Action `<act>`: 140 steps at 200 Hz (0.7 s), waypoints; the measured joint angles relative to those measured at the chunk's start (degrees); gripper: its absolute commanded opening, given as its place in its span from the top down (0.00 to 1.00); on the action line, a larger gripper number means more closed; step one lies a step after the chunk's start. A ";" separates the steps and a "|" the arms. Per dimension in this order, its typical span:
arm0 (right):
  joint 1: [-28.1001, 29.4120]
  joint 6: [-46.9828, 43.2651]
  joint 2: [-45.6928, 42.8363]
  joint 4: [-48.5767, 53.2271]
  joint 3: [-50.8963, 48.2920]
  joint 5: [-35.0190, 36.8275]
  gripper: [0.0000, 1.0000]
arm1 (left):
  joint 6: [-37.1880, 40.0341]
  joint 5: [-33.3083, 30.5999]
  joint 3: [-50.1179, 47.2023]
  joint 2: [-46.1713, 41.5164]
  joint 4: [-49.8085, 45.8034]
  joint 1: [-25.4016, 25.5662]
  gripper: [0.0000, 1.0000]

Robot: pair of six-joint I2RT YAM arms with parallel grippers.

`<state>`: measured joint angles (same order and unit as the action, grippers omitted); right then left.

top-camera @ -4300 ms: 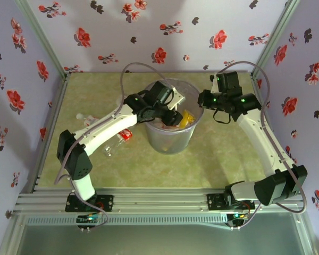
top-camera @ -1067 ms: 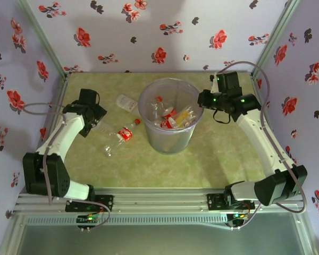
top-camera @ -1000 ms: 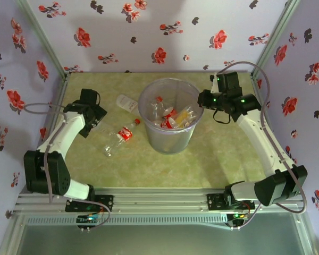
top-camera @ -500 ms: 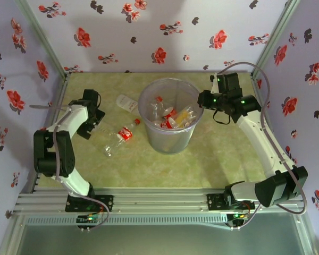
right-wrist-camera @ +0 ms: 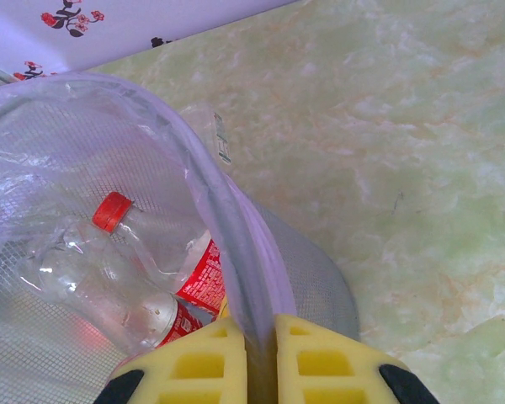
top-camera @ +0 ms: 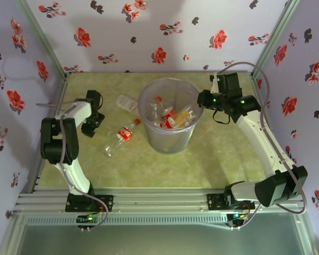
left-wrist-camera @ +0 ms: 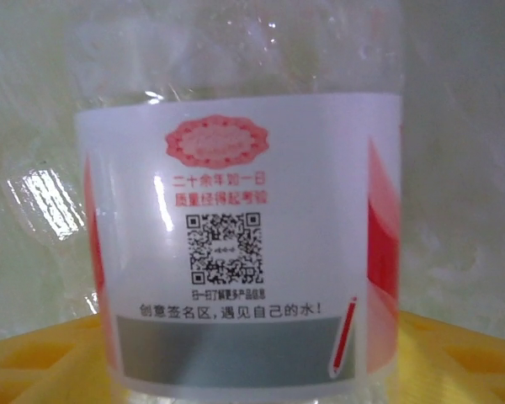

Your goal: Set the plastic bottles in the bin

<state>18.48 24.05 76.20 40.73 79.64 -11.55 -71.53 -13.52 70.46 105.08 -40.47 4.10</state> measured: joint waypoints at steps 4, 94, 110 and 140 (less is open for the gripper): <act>0.00 0.00 0.00 0.00 0.00 0.00 1.00 | 0.02 0.02 0.00 0.11 -0.02 -0.02 0.31; 0.00 0.00 -0.02 0.00 0.00 0.02 1.00 | -0.50 0.63 0.00 -1.77 0.42 -0.04 0.59; 0.00 0.02 -0.02 0.00 0.00 0.02 1.00 | -0.13 1.14 0.00 -3.67 0.50 -0.04 0.60; 0.00 0.02 -0.02 0.00 0.00 0.02 1.00 | 1.05 2.05 0.76 -9.05 0.50 -0.04 0.60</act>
<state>18.48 24.08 76.18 40.73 79.64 -11.53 -70.48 -11.46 71.22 96.03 -39.97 4.05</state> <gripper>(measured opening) 0.120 0.526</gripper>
